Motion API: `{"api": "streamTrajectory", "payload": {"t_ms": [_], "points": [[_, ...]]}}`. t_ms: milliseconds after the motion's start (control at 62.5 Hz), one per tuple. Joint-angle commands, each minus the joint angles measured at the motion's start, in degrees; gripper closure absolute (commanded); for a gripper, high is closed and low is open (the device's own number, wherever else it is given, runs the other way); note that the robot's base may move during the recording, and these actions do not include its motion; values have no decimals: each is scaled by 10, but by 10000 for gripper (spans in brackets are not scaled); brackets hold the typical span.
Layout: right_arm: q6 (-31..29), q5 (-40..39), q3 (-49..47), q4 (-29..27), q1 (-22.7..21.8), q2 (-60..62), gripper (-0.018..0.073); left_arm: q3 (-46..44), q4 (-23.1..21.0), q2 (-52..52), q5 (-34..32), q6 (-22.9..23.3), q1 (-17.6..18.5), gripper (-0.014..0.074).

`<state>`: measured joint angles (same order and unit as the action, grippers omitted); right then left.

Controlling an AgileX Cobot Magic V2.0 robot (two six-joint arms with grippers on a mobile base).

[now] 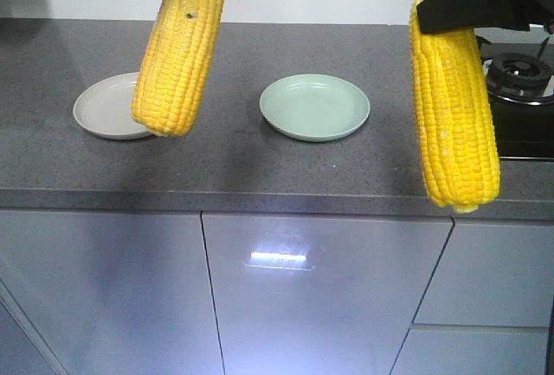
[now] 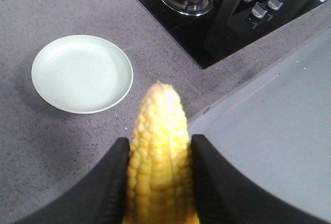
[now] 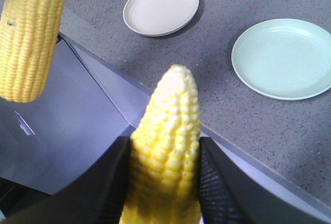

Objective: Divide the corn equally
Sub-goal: 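Creep the base up to the counter edge facing both plates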

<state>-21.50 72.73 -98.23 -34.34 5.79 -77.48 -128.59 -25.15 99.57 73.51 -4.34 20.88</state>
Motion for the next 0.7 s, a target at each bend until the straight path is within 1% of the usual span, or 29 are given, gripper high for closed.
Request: {"api": "streamTrajectory", "payload": {"t_ms": [0,688], "points": [[-3,-21,-15,-22,-4,12,561,-11,-19,-23,-15,4,-1,603],[-3,-21,-15,-22,-4,12,561,-11,-19,-23,-15,4,-1,603]]}}
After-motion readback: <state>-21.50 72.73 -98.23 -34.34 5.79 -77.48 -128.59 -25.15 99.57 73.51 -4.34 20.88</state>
